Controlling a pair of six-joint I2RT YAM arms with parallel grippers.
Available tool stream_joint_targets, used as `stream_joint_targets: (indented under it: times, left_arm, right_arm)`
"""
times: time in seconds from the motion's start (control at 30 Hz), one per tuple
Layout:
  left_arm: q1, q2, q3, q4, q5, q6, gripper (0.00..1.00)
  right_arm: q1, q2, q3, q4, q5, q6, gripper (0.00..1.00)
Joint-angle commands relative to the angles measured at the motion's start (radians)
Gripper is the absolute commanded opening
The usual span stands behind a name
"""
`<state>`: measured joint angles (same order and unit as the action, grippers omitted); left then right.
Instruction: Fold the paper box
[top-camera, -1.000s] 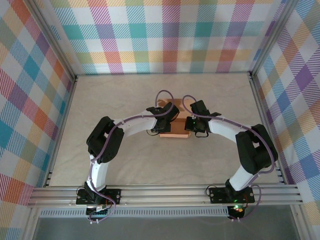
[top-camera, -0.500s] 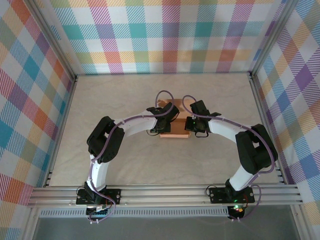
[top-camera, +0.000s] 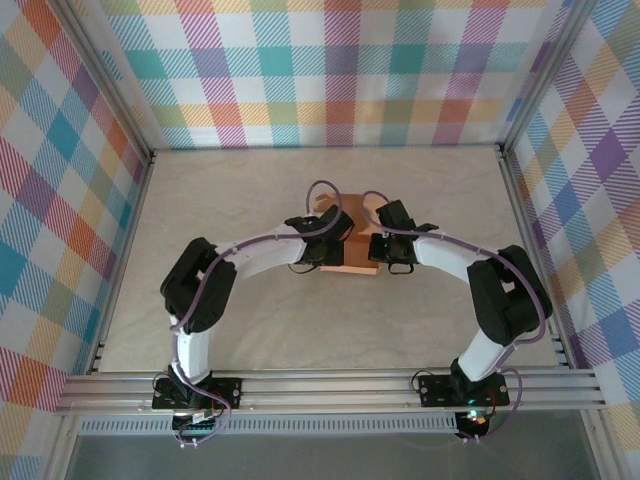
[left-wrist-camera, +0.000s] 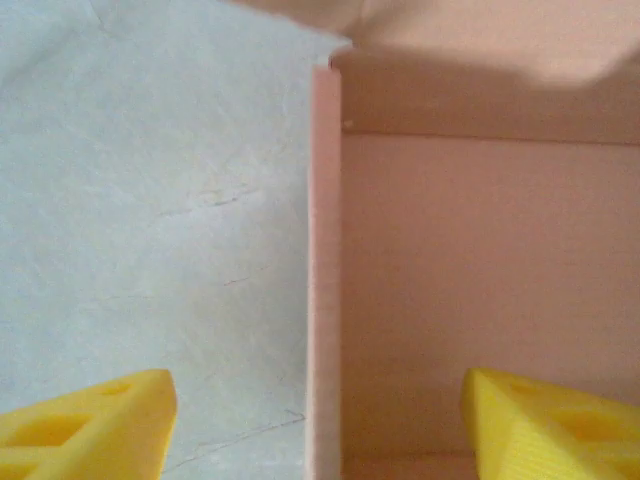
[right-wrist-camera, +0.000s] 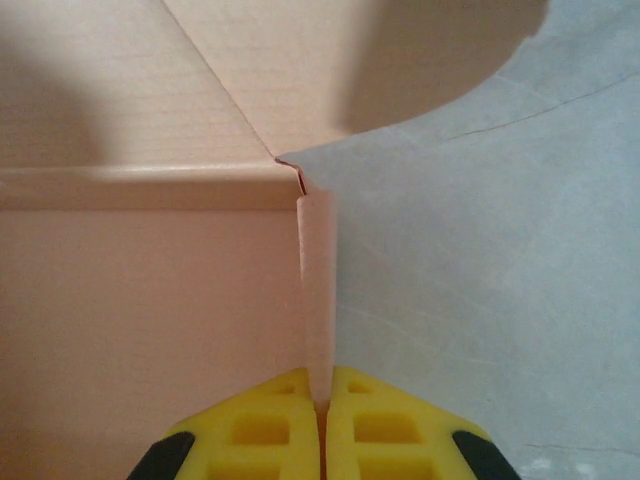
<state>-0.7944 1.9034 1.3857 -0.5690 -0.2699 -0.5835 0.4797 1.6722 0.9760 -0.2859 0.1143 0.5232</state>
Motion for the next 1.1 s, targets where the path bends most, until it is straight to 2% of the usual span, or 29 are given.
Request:
stream_joint_targets:
  times: [0.0,0.23,0.6,0.83,0.9,1.0,1.07]
  left_arm:
    - [-0.016,-0.122,-0.053,0.075,-0.041,0.009,0.78]
    - [0.012,-0.301,-0.213,0.195,-0.139,-0.002,0.8]
    - [0.195,-0.423,-0.395,0.267,-0.049,-0.06,0.82]
    - [0.232,-0.42,-0.426,0.313,0.0,-0.059,0.83]
    - [0.232,-0.413,-0.426,0.323,0.008,-0.052,0.83]
    - [0.232,-0.408,-0.427,0.333,0.018,-0.043,0.84]
    - [0.233,-0.405,-0.427,0.336,0.021,-0.037,0.84]
  right_arm:
    - [0.017,0.015,0.047,-0.052,0.085,-0.043,0.0]
    - [0.051,0.072,0.108,-0.146,0.22,-0.086,0.0]
    - [0.129,0.213,0.21,-0.304,0.475,-0.058,0.0]
    - [0.134,0.187,0.203,-0.276,0.482,-0.033,0.0]
    - [0.134,0.169,0.198,-0.259,0.48,-0.035,0.04]
    - [0.134,0.141,0.19,-0.238,0.477,-0.034,0.18]
    - [0.134,0.122,0.178,-0.217,0.473,-0.033,0.22]
